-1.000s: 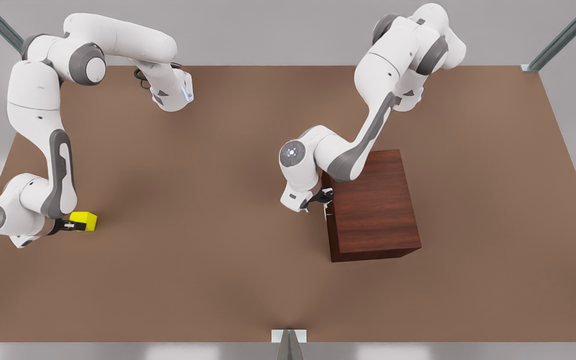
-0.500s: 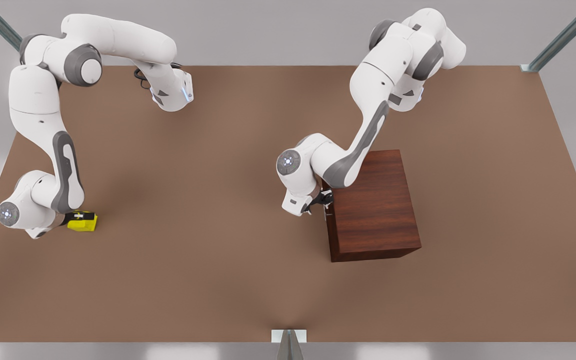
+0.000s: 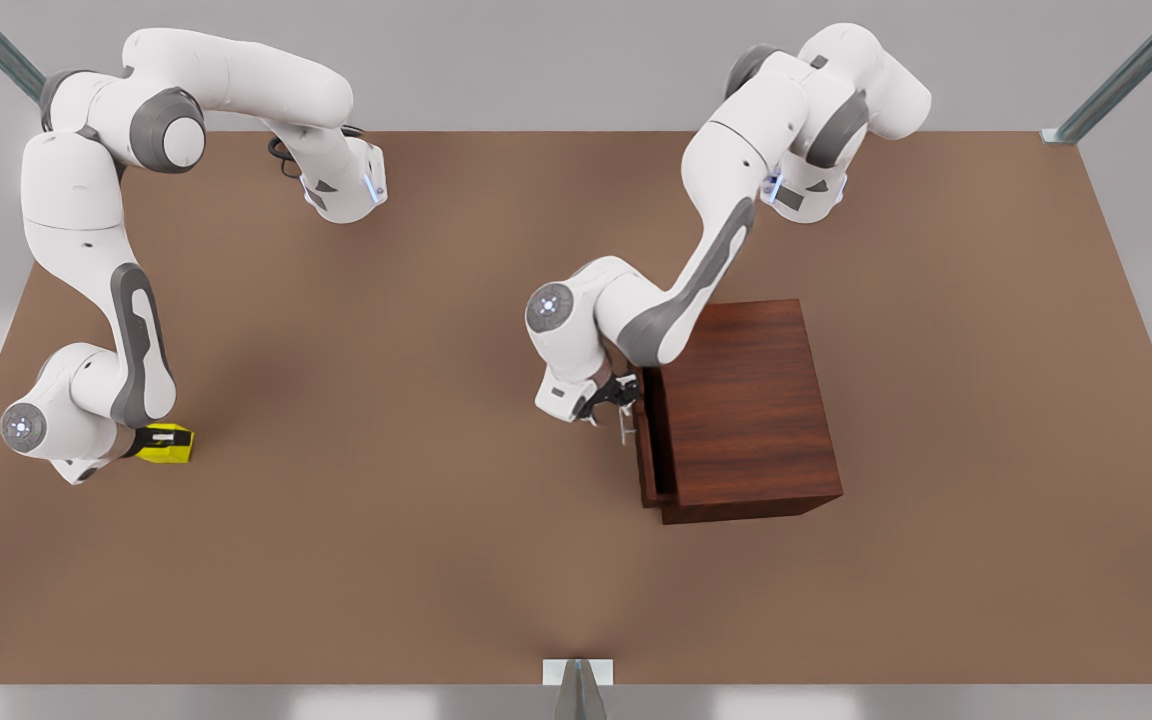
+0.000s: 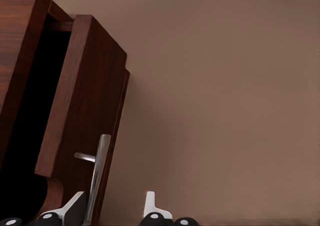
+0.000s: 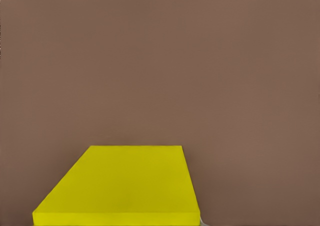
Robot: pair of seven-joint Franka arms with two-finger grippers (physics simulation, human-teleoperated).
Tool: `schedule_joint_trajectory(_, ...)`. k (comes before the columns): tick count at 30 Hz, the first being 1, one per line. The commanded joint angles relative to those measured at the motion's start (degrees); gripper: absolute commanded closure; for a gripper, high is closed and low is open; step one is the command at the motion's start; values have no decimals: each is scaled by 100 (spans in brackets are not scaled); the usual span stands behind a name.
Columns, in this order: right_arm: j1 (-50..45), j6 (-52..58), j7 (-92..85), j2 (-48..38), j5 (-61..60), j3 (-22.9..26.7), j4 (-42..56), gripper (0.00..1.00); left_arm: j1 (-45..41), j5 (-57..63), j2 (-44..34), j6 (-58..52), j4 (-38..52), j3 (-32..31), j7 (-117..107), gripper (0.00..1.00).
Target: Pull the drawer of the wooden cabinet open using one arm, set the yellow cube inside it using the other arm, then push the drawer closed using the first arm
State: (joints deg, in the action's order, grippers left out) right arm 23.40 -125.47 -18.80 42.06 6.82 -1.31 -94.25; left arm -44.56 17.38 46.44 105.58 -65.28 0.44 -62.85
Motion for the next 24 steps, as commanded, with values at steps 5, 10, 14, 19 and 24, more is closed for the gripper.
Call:
schedule_joint_trajectory(5,24,155,-256,-216,3,-80,-14,39,0,11,173,85,253,9,-175,34)
schedule_joint_trajectory(10,15,770,-247,-1006,-5,-264,-23,39,-44,11,217,296,314,0,-175,34)
schedule_joint_trajectory(14,15,1315,-106,-1683,-23,-703,39,39,-115,11,225,375,393,0,-175,34)
schedule_joint_trajectory(19,15,1930,561,-2448,-32,-1459,127,39,-176,11,261,560,490,-17,-228,34)
schedule_joint_trajectory(24,-64,1965,1150,-2642,-445,-1899,223,39,-264,-208,304,543,850,-88,-360,34)
